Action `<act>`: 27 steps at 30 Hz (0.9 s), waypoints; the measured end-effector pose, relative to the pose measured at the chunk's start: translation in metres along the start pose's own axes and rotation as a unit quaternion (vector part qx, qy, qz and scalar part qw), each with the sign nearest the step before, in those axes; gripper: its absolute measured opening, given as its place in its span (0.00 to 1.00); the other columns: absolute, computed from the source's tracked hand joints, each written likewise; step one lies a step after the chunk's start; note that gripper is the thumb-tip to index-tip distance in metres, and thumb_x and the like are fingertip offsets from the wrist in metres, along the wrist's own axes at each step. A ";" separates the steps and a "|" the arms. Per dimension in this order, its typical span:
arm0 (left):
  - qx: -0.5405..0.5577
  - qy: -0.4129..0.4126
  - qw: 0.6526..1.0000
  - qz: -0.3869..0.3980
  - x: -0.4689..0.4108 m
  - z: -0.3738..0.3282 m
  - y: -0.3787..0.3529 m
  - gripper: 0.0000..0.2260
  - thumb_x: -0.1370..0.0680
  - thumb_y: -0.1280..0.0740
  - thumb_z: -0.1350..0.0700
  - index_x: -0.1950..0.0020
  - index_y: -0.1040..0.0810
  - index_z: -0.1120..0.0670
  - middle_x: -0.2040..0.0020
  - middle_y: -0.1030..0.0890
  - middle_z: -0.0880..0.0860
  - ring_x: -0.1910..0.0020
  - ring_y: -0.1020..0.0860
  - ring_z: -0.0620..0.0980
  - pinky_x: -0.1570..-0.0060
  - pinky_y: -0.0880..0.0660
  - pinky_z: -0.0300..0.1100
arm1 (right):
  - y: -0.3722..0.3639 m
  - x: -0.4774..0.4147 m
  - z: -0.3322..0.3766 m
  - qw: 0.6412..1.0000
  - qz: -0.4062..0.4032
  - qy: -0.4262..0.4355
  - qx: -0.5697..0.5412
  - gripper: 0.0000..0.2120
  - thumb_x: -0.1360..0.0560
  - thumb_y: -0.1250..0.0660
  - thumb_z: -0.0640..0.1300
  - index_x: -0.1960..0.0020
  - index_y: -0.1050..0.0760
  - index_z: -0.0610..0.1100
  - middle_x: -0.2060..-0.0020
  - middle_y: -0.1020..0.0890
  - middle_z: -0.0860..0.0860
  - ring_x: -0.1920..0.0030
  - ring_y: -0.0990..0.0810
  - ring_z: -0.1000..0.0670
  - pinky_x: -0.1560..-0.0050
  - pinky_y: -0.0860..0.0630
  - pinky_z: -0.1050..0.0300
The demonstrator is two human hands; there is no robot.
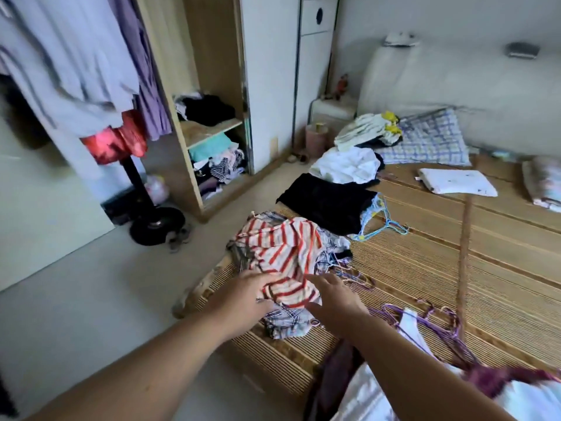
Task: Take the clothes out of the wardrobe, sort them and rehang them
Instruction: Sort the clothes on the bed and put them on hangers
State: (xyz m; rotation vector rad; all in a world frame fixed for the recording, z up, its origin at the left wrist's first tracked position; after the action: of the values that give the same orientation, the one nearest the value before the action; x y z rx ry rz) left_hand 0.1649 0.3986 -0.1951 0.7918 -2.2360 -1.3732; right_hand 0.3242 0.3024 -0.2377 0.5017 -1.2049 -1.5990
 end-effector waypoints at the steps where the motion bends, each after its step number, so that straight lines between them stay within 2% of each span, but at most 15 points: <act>1: 0.001 -0.002 1.000 0.004 -0.005 0.005 0.001 0.23 0.26 0.33 0.46 0.31 0.32 0.42 0.32 0.28 0.45 0.36 0.29 0.45 0.46 0.38 0.34 | -0.003 -0.004 -0.001 1.000 0.005 -0.009 0.002 0.30 0.26 0.37 0.58 0.28 0.44 0.61 0.28 0.38 0.54 0.35 0.29 0.48 0.40 0.29 0.51; 5: 0.011 -0.029 1.000 -0.003 -0.037 0.018 -0.003 0.21 0.25 0.34 0.50 0.32 0.28 0.44 0.34 0.27 0.45 0.38 0.28 0.44 0.44 0.38 0.32 | -0.007 -0.026 -0.018 0.999 0.003 -0.054 -0.002 0.28 0.26 0.37 0.58 0.28 0.41 0.60 0.29 0.36 0.53 0.37 0.28 0.50 0.44 0.28 0.53; 9: 0.011 -0.073 0.997 0.011 -0.083 0.033 -0.011 0.17 0.23 0.35 0.53 0.34 0.26 0.45 0.36 0.26 0.44 0.39 0.29 0.41 0.45 0.38 0.30 | -0.016 -0.053 -0.046 0.992 0.012 -0.120 -0.034 0.29 0.26 0.36 0.56 0.27 0.40 0.56 0.29 0.36 0.49 0.34 0.29 0.46 0.38 0.28 0.49; 15: -0.004 -0.058 0.996 0.067 -0.186 0.080 -0.025 0.17 0.22 0.36 0.53 0.33 0.27 0.44 0.33 0.28 0.45 0.36 0.28 0.45 0.41 0.32 0.36 | -0.021 -0.121 -0.082 0.979 0.014 -0.193 -0.069 0.29 0.25 0.35 0.54 0.27 0.39 0.54 0.30 0.34 0.47 0.35 0.28 0.46 0.38 0.28 0.50; 18: -0.004 -0.059 0.992 0.107 -0.227 0.095 -0.033 0.18 0.23 0.36 0.52 0.33 0.28 0.44 0.32 0.28 0.45 0.36 0.28 0.45 0.42 0.32 0.38 | -0.019 -0.152 -0.097 0.967 0.025 -0.238 -0.088 0.28 0.24 0.35 0.53 0.27 0.39 0.54 0.31 0.32 0.45 0.42 0.24 0.47 0.45 0.25 0.55; 20: -0.007 -0.068 0.990 0.123 -0.251 0.102 -0.039 0.18 0.23 0.36 0.53 0.33 0.28 0.44 0.32 0.28 0.45 0.36 0.28 0.45 0.41 0.31 0.38 | -0.020 -0.169 -0.107 0.957 0.030 -0.268 -0.109 0.28 0.24 0.35 0.53 0.27 0.40 0.54 0.33 0.30 0.45 0.46 0.22 0.48 0.47 0.24 0.56; 24: 0.020 -0.064 0.988 0.138 -0.283 0.109 -0.065 0.19 0.24 0.34 0.53 0.33 0.27 0.43 0.33 0.27 0.45 0.37 0.28 0.45 0.43 0.31 0.36 | -0.034 -0.187 -0.126 0.935 0.033 -0.321 -0.147 0.29 0.24 0.35 0.53 0.26 0.40 0.52 0.37 0.26 0.43 0.53 0.21 0.50 0.52 0.27 0.60; 27: 0.014 -0.093 0.978 0.187 -0.306 0.106 -0.103 0.20 0.24 0.35 0.53 0.32 0.29 0.42 0.32 0.29 0.45 0.35 0.29 0.45 0.40 0.33 0.36 | -0.054 -0.194 -0.140 0.917 0.025 -0.355 -0.180 0.28 0.24 0.35 0.51 0.27 0.39 0.52 0.41 0.23 0.45 0.60 0.23 0.54 0.59 0.28 0.64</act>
State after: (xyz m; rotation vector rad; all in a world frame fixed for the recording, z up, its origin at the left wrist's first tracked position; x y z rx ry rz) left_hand 0.3610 0.6309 -0.3463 0.2359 -2.3939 -1.2739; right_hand 0.4849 0.4105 -0.3887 -0.3882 -1.3680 -1.9739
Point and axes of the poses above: each hand's wrist, its own x-axis away from the middle knuckle, its own y-axis out of the back of the hand, z = x × y, the point moved 7 cm from there along -x, towards the middle knuckle
